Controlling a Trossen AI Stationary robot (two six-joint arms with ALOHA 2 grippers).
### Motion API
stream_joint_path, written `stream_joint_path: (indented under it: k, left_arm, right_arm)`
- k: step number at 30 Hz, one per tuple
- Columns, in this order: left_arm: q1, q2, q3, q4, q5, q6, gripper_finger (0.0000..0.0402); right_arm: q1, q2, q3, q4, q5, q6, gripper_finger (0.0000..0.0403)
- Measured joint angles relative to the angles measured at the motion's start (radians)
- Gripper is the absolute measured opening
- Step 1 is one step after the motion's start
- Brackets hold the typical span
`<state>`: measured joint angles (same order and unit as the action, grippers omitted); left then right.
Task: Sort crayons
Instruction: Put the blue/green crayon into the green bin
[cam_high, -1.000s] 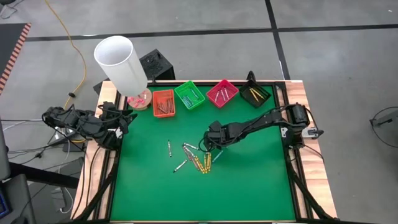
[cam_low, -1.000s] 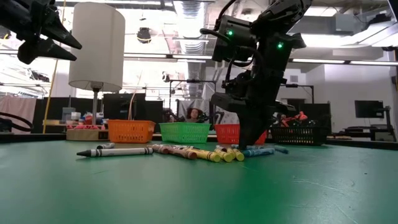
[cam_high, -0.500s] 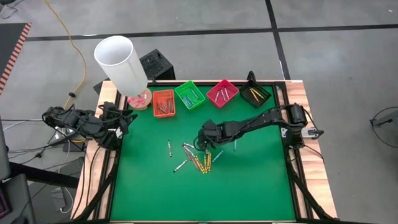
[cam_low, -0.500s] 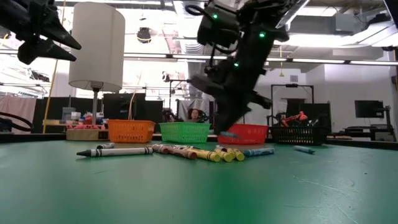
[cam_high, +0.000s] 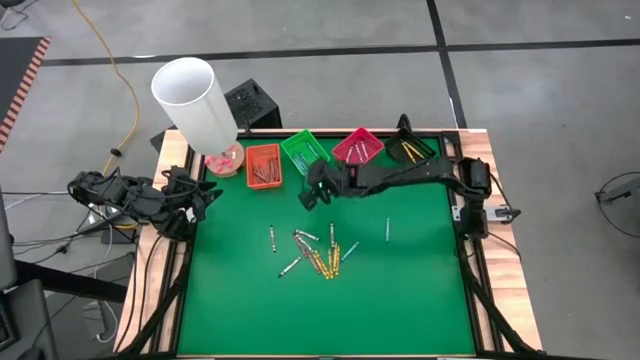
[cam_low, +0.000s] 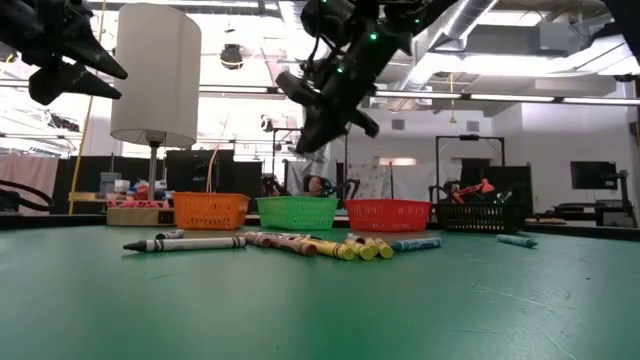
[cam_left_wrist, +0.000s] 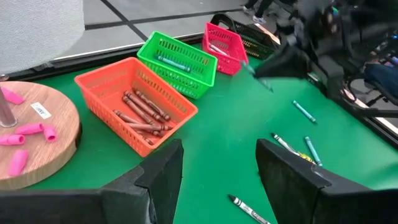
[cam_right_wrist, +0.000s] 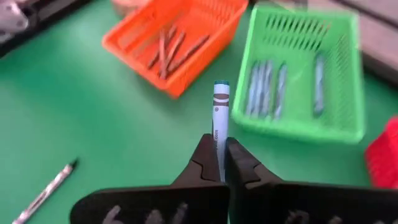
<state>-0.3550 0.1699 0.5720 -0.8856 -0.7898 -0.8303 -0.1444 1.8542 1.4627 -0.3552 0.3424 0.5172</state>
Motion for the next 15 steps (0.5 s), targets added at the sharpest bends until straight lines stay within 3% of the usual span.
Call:
stream_joint_path:
  k: [9, 15]
  left_arm:
    - [0.000, 0.000, 0.000, 0.000, 0.000, 0.000, 0.0192]
    - [0.000, 0.000, 0.000, 0.000, 0.004, 0.000, 0.0192]
  right_arm:
    - [-0.137, 0.009, 0.090, 0.010, -0.015, -0.122, 0.0000]
    - [-0.212, 0.111, 0.182, 0.002, -0.139, -0.147, 0.0000]
